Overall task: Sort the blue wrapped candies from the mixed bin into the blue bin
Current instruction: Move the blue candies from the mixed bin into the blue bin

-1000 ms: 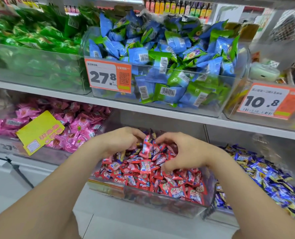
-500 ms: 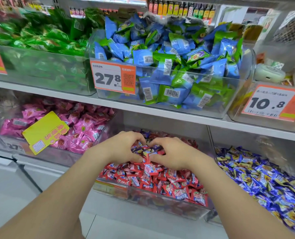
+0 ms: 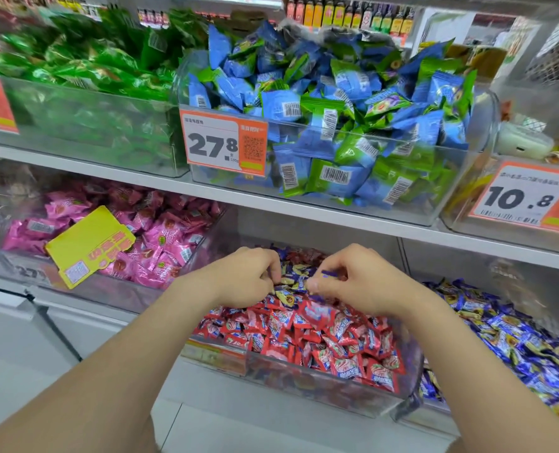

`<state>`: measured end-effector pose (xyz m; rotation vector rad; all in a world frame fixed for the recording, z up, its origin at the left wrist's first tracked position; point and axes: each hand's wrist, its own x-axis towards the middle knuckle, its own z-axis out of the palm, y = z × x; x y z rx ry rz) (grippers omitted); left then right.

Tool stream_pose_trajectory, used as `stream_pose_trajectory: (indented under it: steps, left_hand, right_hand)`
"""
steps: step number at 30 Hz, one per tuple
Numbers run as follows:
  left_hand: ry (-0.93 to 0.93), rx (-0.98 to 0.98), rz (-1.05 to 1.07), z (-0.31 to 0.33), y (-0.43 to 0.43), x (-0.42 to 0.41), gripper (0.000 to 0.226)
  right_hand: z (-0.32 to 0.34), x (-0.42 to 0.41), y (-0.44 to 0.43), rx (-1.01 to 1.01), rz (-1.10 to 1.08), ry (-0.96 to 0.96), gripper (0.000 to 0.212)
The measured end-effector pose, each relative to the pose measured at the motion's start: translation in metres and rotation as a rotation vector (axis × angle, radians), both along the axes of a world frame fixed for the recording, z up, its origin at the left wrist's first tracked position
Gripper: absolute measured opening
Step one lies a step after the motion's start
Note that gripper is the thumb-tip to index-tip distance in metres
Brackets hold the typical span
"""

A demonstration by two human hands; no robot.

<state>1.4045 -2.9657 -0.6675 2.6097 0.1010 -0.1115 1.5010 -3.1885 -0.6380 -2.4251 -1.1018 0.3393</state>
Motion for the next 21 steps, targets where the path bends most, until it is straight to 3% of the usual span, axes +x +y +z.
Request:
stream_pose_trajectory:
  steps: [3,6,11,16,19,21]
  left_hand:
    - [0.071,-0.057,-0.047,-0.004,-0.005,0.003,0.027]
    - [0.060,0.033,-0.148,-0.005,-0.005,0.003,0.043]
    - [-0.068,0.021,-0.125,-0.007,-0.003,0.005,0.023]
    - [-0.133,-0.043,-0.010,-0.008,0.006,0.004,0.007]
    - [-0.107,-0.091,0.019,-0.008,0.012,0.000,0.002]
    - [-0.088,-0.165,0.021,-0.007,0.014,-0.001,0.013]
  right_hand:
    - [-0.005,0.003,0.000,0.129,-0.109,-0.093,0.014]
    - [-0.010,0.002,0.008,0.166,-0.114,-0.075,0.040]
    - [-0.025,0.003,0.035,0.003,-0.029,-0.117,0.036]
    - [-0.045,0.010,0.055,-0.304,0.078,-0.123,0.052]
    - [-0.043,0.014,0.055,-0.322,0.134,-0.148,0.044]
    - [-0.039,0.016,0.053,-0.262,0.112,-0.127,0.034]
